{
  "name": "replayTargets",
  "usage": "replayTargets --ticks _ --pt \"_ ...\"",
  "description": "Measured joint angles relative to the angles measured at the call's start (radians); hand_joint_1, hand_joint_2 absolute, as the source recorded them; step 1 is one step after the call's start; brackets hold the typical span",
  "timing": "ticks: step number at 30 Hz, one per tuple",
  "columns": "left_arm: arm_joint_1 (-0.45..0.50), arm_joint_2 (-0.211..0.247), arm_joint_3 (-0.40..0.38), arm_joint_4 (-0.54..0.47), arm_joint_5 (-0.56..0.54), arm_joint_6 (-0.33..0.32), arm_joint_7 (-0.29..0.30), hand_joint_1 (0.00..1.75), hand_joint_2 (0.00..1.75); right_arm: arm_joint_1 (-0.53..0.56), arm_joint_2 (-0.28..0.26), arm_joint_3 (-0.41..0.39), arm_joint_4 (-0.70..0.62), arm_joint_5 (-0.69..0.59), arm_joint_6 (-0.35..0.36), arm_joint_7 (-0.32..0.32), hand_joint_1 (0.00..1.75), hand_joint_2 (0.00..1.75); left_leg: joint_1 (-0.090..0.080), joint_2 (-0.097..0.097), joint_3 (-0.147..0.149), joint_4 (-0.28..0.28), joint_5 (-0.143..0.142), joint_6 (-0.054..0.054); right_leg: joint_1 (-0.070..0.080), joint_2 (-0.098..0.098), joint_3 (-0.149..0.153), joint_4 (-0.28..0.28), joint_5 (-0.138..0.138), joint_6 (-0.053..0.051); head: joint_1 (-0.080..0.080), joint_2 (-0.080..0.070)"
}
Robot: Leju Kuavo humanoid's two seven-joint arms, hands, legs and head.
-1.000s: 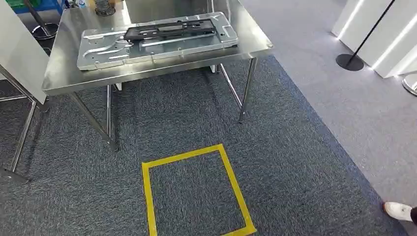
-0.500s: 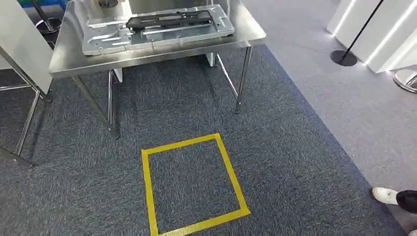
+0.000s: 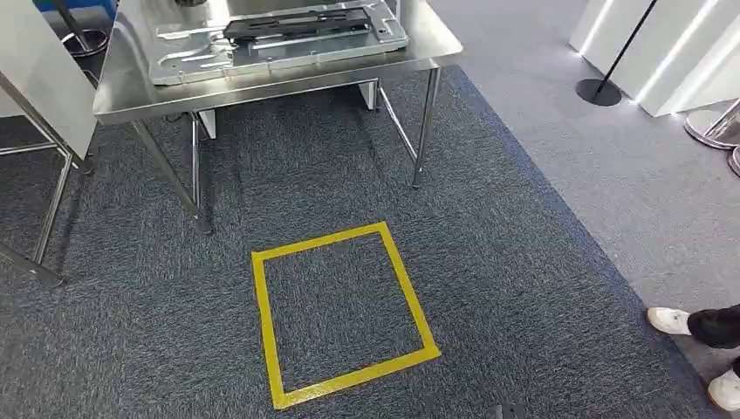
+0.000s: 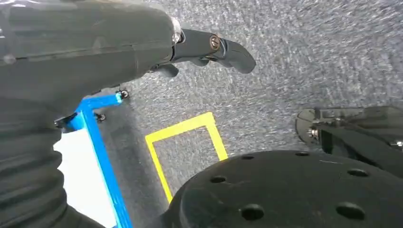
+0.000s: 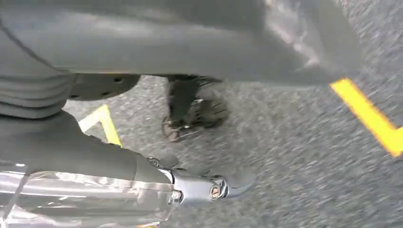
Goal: Take the parts from the cabinet and place them on the table.
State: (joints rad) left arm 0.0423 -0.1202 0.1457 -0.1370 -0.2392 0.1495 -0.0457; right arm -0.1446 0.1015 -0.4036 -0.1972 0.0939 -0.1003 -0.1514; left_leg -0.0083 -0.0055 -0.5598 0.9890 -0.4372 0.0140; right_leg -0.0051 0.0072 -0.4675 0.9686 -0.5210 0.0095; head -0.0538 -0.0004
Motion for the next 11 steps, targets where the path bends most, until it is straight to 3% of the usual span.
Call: replayTargets --ticks 2,3,4,6,7,8,9,11 --pt "-0.001 0.002 0.0 0.0 0.0 -0.004 0.008 0.0 1.75 -0.004 0.001 0.005 0.0 0.001 0.012 -0.005 0.0 1.75 -0.004 -0.001 -0.002 -0.002 0.006 -0.012 -0.007 -0.004 -0.003 -0.01 0.013 -0.016 0.0 0.0" --pt "-0.001 0.002 0.0 0.0 0.0 -0.007 0.01 0.0 1.75 -0.006 0.002 0.007 0.0 0.002 0.018 -0.008 0.0 1.75 -0.001 -0.002 -0.013 0.017 -0.012 -0.017 -0.009 -0.005 -0.006 -0.012 0.02 -0.023 0.0 0.0" --pt "-0.003 0.002 0.0 0.0 -0.001 -0.012 0.012 0.0 1.75 -0.009 0.002 0.011 0.0 0.005 0.025 -0.01 0.0 1.75 0.0 -0.003 -0.036 0.073 -0.06 -0.021 -0.01 -0.008 -0.013 -0.011 0.025 -0.031 -0.001 0.0" --pt "0.002 0.008 -0.001 0.0 0.005 -0.021 0.013 0.0 1.75 -0.003 0.001 0.034 -0.015 0.009 0.042 -0.007 0.0 1.75 0.001 -0.003 -0.102 0.244 -0.152 -0.029 -0.007 -0.013 -0.025 -0.01 0.032 -0.034 -0.001 0.0" --pt "0.004 0.011 -0.002 0.0 0.014 -0.026 0.013 0.0 1.75 0.002 -0.002 0.05 -0.029 0.009 0.047 0.0 0.0 1.75 0.001 -0.002 -0.126 0.312 -0.177 -0.031 -0.006 -0.016 -0.03 -0.007 0.034 -0.034 -0.001 0.0" --pt "0.007 0.013 -0.005 0.0 0.026 -0.033 0.013 0.0 1.75 0.005 -0.005 0.066 -0.046 0.008 0.051 0.006 0.0 1.75 0.002 -0.002 -0.13 0.335 -0.174 -0.032 -0.006 -0.019 -0.035 -0.004 0.035 -0.033 -0.001 0.0" --pt "0.012 0.015 -0.008 0.0 0.036 -0.037 0.015 0.0 1.75 0.005 -0.008 0.079 -0.063 0.004 0.052 0.014 0.0 1.75 0.003 -0.002 -0.107 0.304 -0.149 -0.032 -0.006 -0.02 -0.038 0.0 0.035 -0.032 -0.001 0.0" --pt "0.028 0.021 -0.015 0.0 0.057 -0.048 0.019 0.0 1.75 0.004 -0.013 0.105 -0.105 -0.005 0.056 0.024 0.0 1.75 0.009 0.001 -0.005 0.128 -0.069 -0.03 -0.006 -0.021 -0.039 0.005 0.035 -0.028 -0.001 0.0"
